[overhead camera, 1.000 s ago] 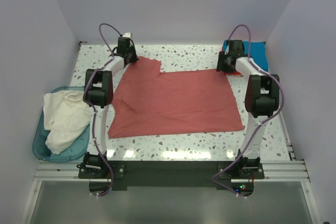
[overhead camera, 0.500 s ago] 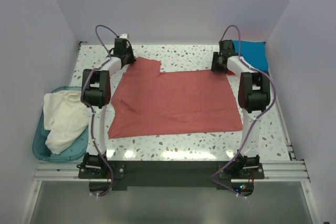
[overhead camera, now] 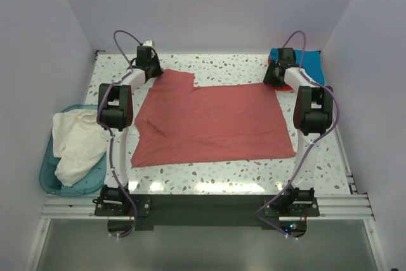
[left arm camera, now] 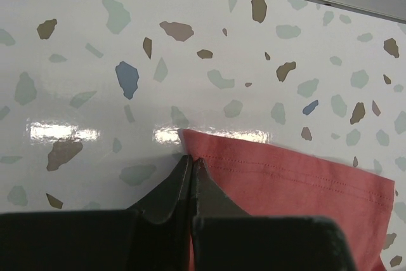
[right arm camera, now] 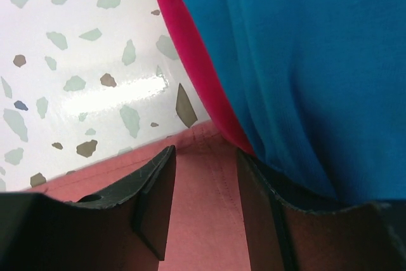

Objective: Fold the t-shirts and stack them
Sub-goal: Fold the tshirt

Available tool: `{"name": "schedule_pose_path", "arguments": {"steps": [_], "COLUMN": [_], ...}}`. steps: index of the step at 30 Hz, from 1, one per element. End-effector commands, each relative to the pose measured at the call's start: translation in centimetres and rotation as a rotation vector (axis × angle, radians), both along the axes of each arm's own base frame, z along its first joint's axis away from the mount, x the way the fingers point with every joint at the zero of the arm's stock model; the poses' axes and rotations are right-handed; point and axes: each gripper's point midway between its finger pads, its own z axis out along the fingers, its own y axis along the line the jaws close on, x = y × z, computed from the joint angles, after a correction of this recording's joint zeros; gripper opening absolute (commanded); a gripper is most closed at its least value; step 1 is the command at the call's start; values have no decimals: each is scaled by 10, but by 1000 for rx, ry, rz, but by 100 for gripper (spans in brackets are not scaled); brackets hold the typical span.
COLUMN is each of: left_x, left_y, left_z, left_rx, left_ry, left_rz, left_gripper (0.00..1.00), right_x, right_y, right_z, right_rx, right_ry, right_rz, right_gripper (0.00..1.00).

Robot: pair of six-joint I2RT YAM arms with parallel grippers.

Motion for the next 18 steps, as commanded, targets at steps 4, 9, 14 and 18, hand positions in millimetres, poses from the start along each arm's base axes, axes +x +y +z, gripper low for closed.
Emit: {"name": "schedule_pose_path", "arguments": {"steps": [4, 9, 14, 18], "left_x": [18, 20, 21, 21], "left_y": [4, 4, 4, 5], "left_z": [45, 45, 45, 43], "left_rx": [-22, -25, -25, -21], "left_ry": [-113, -111, -111, -107], "left_rz": [5, 6, 6, 8], "left_gripper": [0, 0, 0, 0], "right_x": [13, 11, 15, 15], "right_y": [-33, -40, -39, -48], "right_z": [0, -4, -1, -5], "right_rx": [13, 106, 224, 217], "right_ry": [-36, -50, -82, -70], "right_rz": [-82, -98, -92, -119], "right_gripper": [47, 48, 49, 49]}}
